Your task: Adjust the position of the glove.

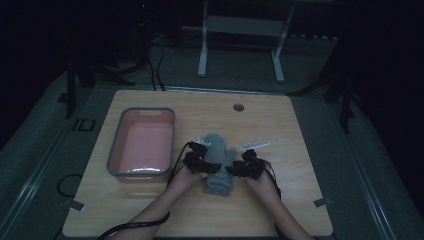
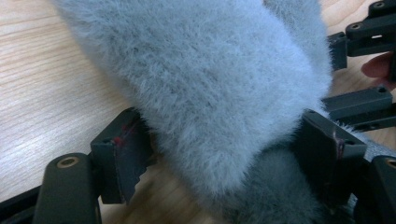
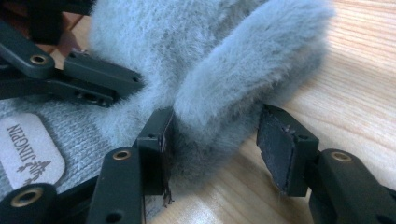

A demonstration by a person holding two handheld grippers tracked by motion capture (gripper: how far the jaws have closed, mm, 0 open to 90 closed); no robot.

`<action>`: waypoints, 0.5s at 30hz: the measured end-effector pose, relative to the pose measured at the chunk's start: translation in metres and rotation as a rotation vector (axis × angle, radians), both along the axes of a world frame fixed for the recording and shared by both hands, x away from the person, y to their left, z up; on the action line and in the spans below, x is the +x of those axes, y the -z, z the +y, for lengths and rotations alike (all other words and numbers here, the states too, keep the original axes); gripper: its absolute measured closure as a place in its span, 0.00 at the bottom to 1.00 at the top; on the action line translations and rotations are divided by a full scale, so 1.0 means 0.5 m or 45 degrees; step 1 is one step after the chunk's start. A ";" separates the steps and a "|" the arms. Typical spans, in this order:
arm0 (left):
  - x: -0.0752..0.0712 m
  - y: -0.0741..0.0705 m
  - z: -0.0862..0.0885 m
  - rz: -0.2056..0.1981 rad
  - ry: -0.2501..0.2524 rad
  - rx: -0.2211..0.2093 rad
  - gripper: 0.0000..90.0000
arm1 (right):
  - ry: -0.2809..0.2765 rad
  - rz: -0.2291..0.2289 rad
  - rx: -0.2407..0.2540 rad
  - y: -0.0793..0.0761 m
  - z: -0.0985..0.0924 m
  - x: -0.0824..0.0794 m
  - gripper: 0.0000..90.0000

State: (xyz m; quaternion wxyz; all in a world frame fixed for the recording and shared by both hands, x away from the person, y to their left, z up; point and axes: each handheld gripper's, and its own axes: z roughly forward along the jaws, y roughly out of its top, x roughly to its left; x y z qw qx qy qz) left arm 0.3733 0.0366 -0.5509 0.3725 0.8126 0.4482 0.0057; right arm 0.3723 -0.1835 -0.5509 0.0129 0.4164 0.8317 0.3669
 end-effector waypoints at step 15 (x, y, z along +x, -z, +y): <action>-0.002 -0.018 0.004 0.003 0.094 -0.094 0.82 | -0.087 -0.062 -0.012 -0.016 0.018 -0.012 0.90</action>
